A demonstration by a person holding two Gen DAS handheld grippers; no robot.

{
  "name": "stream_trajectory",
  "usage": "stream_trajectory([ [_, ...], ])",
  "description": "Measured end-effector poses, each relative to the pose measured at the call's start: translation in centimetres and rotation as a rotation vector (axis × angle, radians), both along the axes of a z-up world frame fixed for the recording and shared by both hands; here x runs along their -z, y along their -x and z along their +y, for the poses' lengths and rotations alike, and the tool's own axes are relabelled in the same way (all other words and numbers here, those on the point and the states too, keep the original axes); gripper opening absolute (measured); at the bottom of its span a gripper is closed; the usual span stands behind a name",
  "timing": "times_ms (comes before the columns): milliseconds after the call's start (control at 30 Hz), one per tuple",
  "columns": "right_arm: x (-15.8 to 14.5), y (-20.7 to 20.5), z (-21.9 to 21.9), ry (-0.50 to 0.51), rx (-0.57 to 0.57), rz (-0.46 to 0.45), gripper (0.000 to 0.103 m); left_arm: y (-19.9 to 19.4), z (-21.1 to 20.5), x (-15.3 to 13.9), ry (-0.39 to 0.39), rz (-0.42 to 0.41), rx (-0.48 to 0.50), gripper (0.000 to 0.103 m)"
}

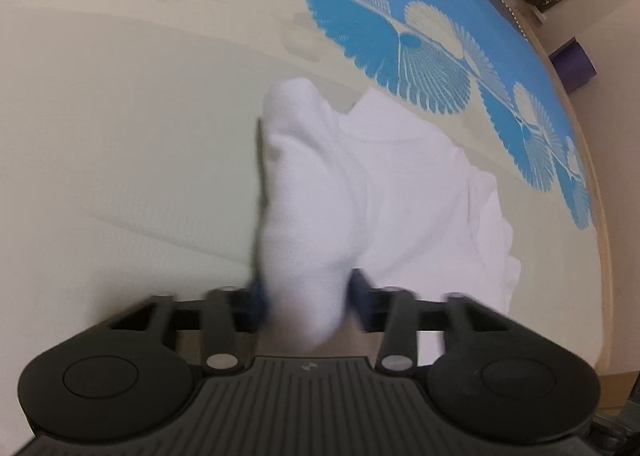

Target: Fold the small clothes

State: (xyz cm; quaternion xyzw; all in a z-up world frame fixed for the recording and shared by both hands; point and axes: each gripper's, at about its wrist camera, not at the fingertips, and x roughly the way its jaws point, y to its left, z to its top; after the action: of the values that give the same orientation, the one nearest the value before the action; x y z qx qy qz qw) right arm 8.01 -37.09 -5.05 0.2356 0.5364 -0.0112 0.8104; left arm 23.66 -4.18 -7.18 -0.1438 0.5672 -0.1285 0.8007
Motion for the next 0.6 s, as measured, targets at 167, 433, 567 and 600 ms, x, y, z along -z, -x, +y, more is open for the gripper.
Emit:
stream_trajectory([
  [167, -0.4, -0.8, 1.1, -0.04, 0.011, -0.057, 0.008, 0.2, -0.5, -4.2, -0.116, -0.206, 0.018, 0.03],
  [433, -1.4, -4.1, 6.4, 0.002, -0.079, -0.215, 0.008, -0.9, 4.0, -7.9, -0.177, -0.32, -0.099, 0.039],
  [567, -0.3, -4.9, 7.7, 0.033, -0.106, -0.174, 0.008, -0.4, 5.6, -8.8, -0.369, -0.386, -0.132, 0.052],
  [600, 0.1, -4.9, 8.0, 0.039, -0.115, -0.16, 0.007, -0.3, 5.8, -9.0, -0.372, -0.389, -0.113, 0.051],
])
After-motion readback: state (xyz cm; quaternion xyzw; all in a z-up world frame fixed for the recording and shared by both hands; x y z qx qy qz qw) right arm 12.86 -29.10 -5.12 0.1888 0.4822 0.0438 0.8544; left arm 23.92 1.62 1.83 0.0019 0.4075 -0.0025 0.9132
